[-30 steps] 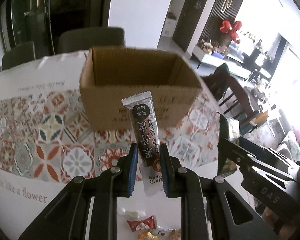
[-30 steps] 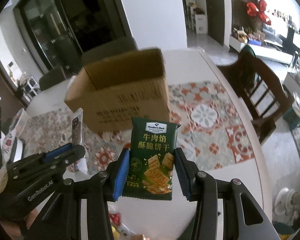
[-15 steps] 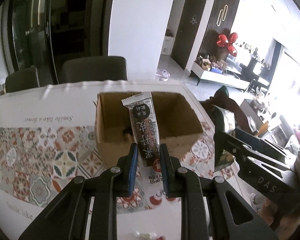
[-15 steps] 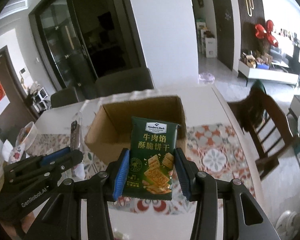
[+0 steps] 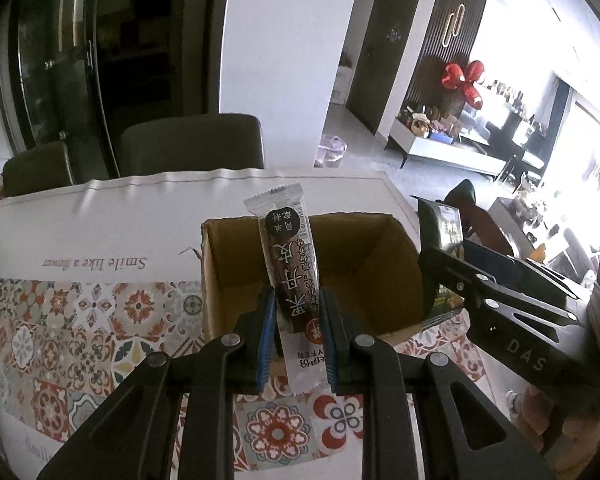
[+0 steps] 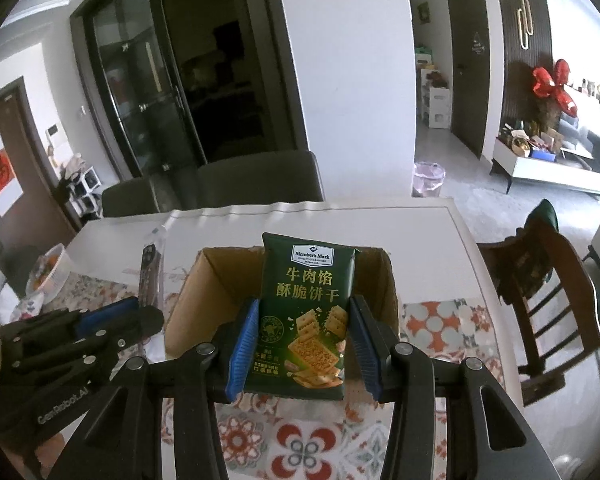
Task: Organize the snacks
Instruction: 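Carry the chocolate bar and green cracker pack over the box with both tools, then open both tools to drop the bar and green pack into the box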
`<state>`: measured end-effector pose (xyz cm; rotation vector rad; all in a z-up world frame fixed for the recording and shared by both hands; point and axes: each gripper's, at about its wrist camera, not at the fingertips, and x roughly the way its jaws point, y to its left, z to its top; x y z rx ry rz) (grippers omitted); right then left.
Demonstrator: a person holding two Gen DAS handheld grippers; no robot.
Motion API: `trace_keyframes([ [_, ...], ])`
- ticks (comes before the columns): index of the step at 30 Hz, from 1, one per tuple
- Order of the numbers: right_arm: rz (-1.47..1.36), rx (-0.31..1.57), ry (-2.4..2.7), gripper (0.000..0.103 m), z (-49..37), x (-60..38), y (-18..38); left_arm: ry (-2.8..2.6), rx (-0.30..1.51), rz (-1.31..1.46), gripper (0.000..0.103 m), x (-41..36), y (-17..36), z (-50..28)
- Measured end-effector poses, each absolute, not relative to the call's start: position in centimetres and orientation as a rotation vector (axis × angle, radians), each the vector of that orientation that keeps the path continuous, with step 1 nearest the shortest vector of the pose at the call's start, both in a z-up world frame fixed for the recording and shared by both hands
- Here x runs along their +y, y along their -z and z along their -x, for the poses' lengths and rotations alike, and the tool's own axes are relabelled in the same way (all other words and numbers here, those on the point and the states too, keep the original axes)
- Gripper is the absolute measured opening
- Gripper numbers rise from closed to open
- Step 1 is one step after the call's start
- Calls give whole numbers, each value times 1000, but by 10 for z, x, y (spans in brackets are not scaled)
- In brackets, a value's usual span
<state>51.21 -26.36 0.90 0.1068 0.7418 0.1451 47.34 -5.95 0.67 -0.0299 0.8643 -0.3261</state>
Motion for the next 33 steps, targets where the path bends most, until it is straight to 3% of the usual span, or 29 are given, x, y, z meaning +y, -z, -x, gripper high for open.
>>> trace_keyframes([
  [13, -114, 848, -148, 47, -565, -272, 34, 329, 981, 36, 23, -71, 38, -526],
  [17, -114, 874, -132, 49, -572, -274, 44, 317, 995, 42, 49, -71, 43, -531],
  [20, -124, 880, -122, 63, -571, -276, 47, 296, 976, 14, 50, -71, 41, -527],
  [33, -111, 803, -74, 63, -519, -280, 11, 280, 877, -1, 61, -59, -5, -468],
])
